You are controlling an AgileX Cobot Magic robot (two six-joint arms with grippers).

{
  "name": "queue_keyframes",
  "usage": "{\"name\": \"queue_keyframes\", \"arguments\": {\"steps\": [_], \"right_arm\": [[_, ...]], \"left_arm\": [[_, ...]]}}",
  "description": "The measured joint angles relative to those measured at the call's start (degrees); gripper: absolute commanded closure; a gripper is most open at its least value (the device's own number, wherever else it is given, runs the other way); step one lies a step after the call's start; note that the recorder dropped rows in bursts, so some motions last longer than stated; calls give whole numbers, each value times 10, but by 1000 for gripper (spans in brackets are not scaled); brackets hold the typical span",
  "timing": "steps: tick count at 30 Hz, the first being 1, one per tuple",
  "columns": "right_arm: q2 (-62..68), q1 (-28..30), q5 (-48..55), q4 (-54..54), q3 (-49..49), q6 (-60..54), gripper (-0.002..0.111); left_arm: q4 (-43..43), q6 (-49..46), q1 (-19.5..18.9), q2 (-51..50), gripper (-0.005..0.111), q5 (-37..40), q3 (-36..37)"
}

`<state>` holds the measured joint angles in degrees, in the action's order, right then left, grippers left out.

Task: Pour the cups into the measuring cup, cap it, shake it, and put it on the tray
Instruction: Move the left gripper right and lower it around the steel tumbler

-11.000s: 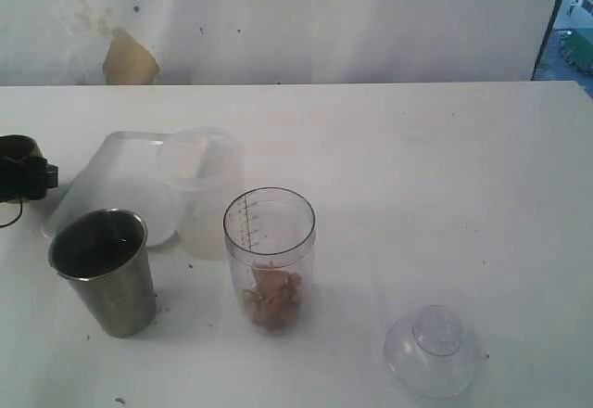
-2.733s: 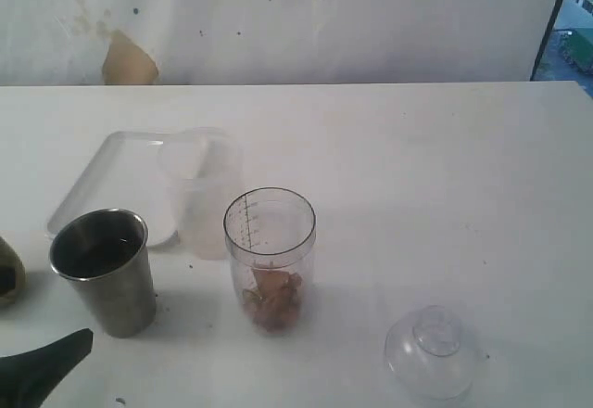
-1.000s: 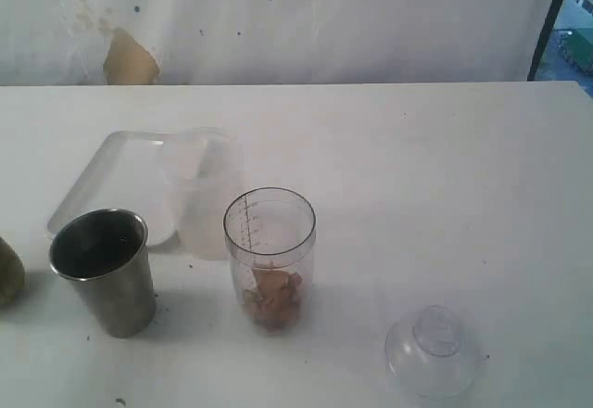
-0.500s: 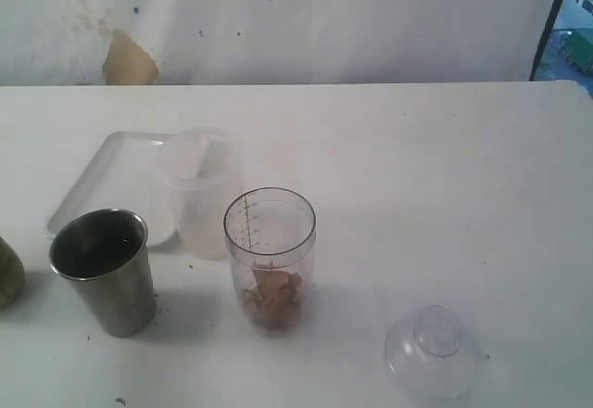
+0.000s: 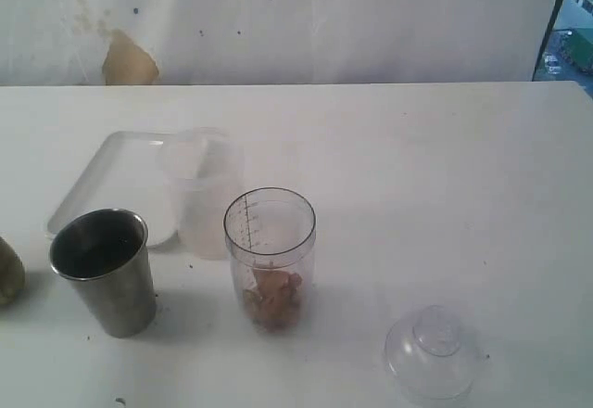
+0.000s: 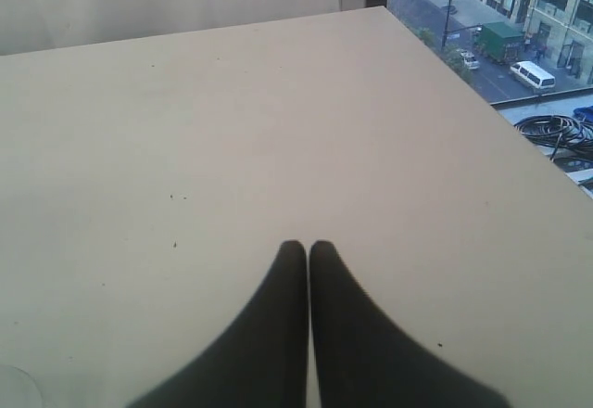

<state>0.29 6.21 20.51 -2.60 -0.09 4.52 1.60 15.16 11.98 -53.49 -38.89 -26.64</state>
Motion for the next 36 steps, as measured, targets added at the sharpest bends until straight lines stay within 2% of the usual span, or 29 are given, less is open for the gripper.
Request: {"name": "queue_keyframes", "arguments": {"steps": [7,10,15,17,25,36], "right_arm": [[0,0,0,0,0,0,107],[0,0,0,0,0,0,107],[0,0,0,0,0,0,107],[0,0,0,0,0,0,107],[0,0,0,0,0,0,107],[0,0,0,0,0,0,107]], "left_arm": [[18,23,0,68,2,61,97],[53,40,0,98,2,96,126],[209,160,0,91,2,82,175],[245,181,0,78,2,70,194],[215,123,0,27,2,-12,263],[201,81,0,-120,2,-86,263]]}}
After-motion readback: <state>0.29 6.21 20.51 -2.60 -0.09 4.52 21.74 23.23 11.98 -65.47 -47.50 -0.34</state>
